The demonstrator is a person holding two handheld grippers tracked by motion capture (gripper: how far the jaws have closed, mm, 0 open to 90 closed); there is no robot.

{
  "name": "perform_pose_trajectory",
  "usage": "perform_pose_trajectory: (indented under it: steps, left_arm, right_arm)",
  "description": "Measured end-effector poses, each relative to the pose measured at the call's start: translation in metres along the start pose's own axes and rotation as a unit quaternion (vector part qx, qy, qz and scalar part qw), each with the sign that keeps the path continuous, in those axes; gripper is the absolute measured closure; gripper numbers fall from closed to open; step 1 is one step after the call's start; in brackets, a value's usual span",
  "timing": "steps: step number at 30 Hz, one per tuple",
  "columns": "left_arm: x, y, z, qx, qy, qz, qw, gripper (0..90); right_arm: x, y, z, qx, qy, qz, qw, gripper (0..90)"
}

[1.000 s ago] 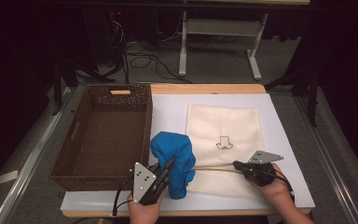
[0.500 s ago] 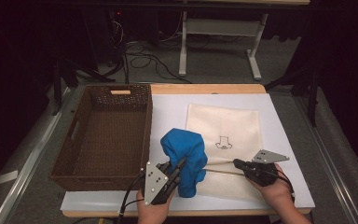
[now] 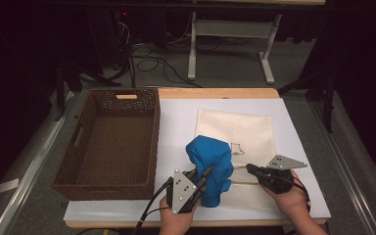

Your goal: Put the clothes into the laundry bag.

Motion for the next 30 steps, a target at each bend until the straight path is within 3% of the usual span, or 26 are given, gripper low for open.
perform_pose_trajectory:
  steps: [4,9,13,18,23,30]
  left_arm:
    - [-0.008,0.002,-0.013,0.022,-0.011,-0.007,0.9997,79.3]
    - [0.008,-0.012,-0.029,0.025,0.000,0.003,0.9997,79.3]
    - [0.013,-0.025,-0.043,0.033,-0.007,0.002,0.9994,79.2]
    - [0.013,-0.043,-0.041,0.022,0.013,-0.003,0.9997,79.2]
    - [0.038,-0.057,-0.053,0.040,0.004,0.035,0.9986,79.3]
    - [0.062,-0.065,-0.058,0.053,0.003,0.078,0.9956,79.2]
  right_arm:
    - [0.000,-0.001,-0.001,0.001,0.000,0.000,1.0000,88.3]
    - [-0.001,-0.001,0.001,-0.001,-0.002,-0.005,1.0000,88.3]
    - [-0.003,0.002,0.000,-0.005,-0.009,-0.012,0.9999,88.2]
    - [-0.006,0.005,-0.001,-0.013,-0.018,-0.023,0.9995,88.3]
    - [-0.008,0.007,-0.002,-0.017,-0.019,-0.027,0.9993,88.3]
    - [-0.013,0.010,-0.003,-0.016,-0.024,-0.038,0.9989,88.5]
Point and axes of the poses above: each handheld gripper's, and its own axes: y roughly backward along the jaws, x roughly out of its underside, z roughly to its left, the point moved 9 cm from there along -y, roughly forward along the jaws, and after that the axes turned 6 degrees about -y, right-handed, at the moved point
